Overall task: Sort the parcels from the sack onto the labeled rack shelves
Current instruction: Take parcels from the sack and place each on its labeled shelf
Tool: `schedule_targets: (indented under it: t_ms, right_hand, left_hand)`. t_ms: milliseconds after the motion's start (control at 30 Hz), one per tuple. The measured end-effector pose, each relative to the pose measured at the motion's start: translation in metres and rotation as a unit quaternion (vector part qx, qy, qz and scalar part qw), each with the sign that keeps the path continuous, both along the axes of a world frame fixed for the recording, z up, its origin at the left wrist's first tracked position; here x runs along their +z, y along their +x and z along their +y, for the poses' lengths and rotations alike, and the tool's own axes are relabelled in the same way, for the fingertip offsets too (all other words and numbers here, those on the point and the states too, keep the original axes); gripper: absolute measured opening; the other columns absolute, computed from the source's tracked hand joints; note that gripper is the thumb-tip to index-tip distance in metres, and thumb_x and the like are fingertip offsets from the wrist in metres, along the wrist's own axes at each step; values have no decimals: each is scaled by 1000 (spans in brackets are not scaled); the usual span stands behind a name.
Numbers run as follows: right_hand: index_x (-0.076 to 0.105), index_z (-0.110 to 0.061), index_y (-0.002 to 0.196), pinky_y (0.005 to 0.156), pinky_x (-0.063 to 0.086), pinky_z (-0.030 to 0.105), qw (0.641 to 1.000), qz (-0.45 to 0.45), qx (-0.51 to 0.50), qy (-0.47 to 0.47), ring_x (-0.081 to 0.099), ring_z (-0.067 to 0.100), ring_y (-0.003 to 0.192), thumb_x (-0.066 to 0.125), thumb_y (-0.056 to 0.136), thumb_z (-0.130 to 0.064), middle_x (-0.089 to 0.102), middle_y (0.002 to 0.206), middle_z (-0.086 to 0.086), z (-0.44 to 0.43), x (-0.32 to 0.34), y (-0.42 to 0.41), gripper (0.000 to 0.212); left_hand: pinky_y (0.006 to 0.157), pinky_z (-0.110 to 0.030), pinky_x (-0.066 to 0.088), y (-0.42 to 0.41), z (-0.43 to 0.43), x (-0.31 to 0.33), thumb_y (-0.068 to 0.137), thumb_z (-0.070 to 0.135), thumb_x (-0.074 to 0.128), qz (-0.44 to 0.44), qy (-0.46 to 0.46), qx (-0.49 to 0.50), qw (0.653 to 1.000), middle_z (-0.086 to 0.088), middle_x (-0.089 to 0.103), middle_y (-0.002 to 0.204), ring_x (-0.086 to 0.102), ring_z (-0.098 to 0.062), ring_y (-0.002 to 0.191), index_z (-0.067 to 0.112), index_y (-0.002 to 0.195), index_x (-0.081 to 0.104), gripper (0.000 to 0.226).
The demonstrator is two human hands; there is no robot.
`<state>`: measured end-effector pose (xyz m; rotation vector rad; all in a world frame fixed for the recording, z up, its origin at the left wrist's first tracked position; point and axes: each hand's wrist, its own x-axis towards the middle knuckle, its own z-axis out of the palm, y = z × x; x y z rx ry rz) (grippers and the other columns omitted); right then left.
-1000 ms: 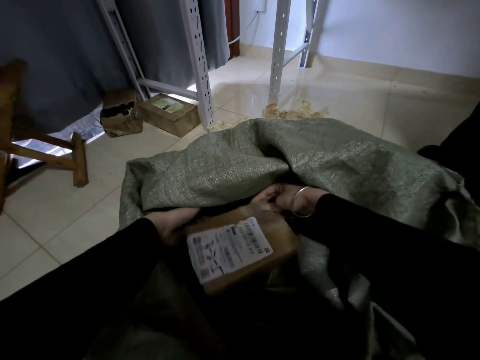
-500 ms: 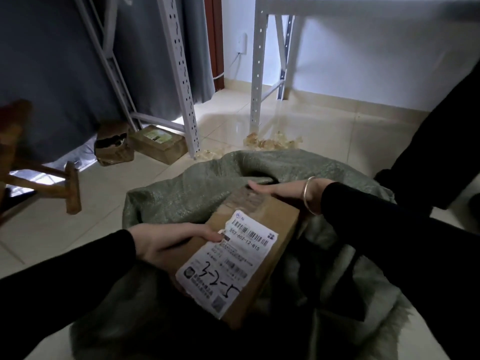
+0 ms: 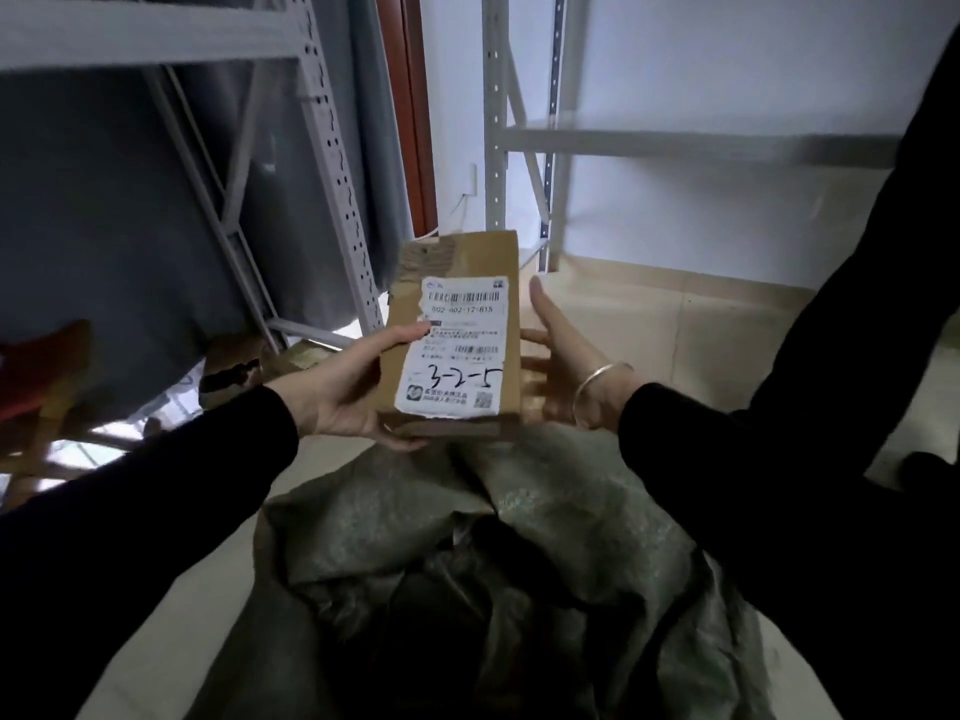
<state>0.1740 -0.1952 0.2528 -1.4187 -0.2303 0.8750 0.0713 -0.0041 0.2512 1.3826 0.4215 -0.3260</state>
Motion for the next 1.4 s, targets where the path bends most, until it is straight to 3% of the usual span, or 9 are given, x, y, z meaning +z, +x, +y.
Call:
schedule_targets:
  t_ms: [67,167,267,433,567,767,1200,1267,1400]
  right_hand:
    - [60,-29,96,60,53,31,999,-14,39,-14,64,14,59,35,73,-81,68,68,-4,7,-13,2,62]
    - [53,-35,123,80,51,48,998,-57,14,-16,61,20,93,36,79,-74,64,102,-6,26,24,21,61]
    - [40,-24,134,77,54,44,995,-79,-47,31,62,12,79,49,86,-58,66,100,-5,48,103,40,59]
    - [44,-18,113,78,54,45,988,-82,-113,68,62,17,80,58,84,-50,65,94,1,74,243,53,45]
    - [56,-25,91,68,51,31,974,-118,-121,148,62,15,76,55,89,-40,66,85,-2,93,357,58,16]
    - [59,-14,122,51,50,10,955,-182,-68,225,64,-4,57,50,94,-33,68,95,3,115,525,44,35]
    - [46,-22,99,70,48,30,925,-167,57,335,59,10,70,51,93,-27,65,91,2,147,845,-88,8]
    - [49,-20,102,84,48,36,914,-142,111,365,62,14,82,49,94,-22,67,95,2,157,879,-128,8]
    - [50,-16,109,82,46,31,879,-108,217,410,61,13,81,49,94,-19,67,91,-1,186,926,-234,15]
  left_hand:
    - [79,-45,50,18,0,-9,54,55,75,-11,6,27,1000,-6,72,92,67,-24,81,23,98,66,55]
    - [74,-37,48,50,12,20,63,60,69,-39,25,74,996,-4,68,98,62,-23,81,25,104,64,55]
    - [60,-26,41,73,18,100,64,70,62,-87,30,116,989,-1,66,89,57,-19,72,30,100,64,54]
    - [60,-25,32,88,23,250,82,54,50,-164,46,204,964,5,62,68,51,-13,62,26,74,62,31]
    - [59,-23,40,90,29,362,83,43,58,-249,34,307,918,7,68,65,59,-10,61,24,75,65,23]
    - [69,-31,50,70,39,521,82,41,64,-349,29,386,853,4,73,75,67,-14,73,27,76,71,17]
    - [89,-45,52,-110,56,847,90,27,55,-408,165,425,791,-2,75,95,66,-20,97,19,96,71,19]
    - [86,-44,53,-165,59,883,89,28,56,-402,204,435,779,-4,73,103,66,-21,100,17,109,69,26]
    - [76,-36,57,-295,56,935,74,31,66,-397,270,497,723,-8,69,114,65,-19,101,11,124,60,54]
